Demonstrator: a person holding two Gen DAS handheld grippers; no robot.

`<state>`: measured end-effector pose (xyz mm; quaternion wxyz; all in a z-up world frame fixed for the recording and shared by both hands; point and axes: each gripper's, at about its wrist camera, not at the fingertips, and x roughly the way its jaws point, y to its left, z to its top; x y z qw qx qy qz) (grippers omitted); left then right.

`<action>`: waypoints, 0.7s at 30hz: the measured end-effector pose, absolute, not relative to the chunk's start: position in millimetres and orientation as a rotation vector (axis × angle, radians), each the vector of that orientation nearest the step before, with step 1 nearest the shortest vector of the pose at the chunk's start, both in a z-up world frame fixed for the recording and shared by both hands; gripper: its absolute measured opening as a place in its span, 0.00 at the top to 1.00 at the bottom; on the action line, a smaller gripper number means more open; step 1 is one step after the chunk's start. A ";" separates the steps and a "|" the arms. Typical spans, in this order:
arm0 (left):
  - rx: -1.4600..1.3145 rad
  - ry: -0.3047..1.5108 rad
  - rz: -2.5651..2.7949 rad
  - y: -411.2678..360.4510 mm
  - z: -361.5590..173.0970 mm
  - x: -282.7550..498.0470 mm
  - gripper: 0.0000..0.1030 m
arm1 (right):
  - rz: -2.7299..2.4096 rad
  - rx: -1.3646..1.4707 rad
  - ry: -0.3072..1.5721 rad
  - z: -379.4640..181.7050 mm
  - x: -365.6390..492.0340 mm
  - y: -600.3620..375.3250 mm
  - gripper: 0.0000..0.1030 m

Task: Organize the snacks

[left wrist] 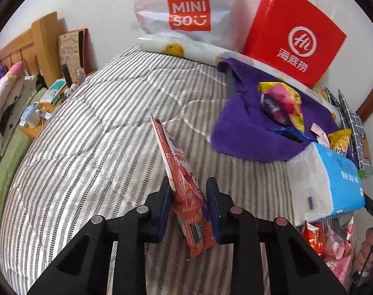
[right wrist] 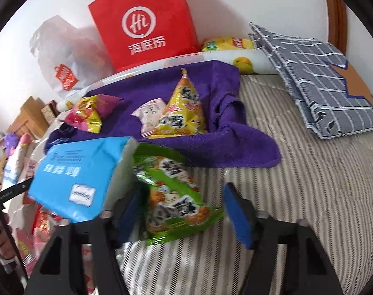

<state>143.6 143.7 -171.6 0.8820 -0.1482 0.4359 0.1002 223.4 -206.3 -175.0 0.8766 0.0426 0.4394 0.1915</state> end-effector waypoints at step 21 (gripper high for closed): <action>-0.274 0.863 0.059 92.3 -140.4 108.5 0.75 | 0.337 0.148 0.857 -140.3 149.2 -248.6 0.56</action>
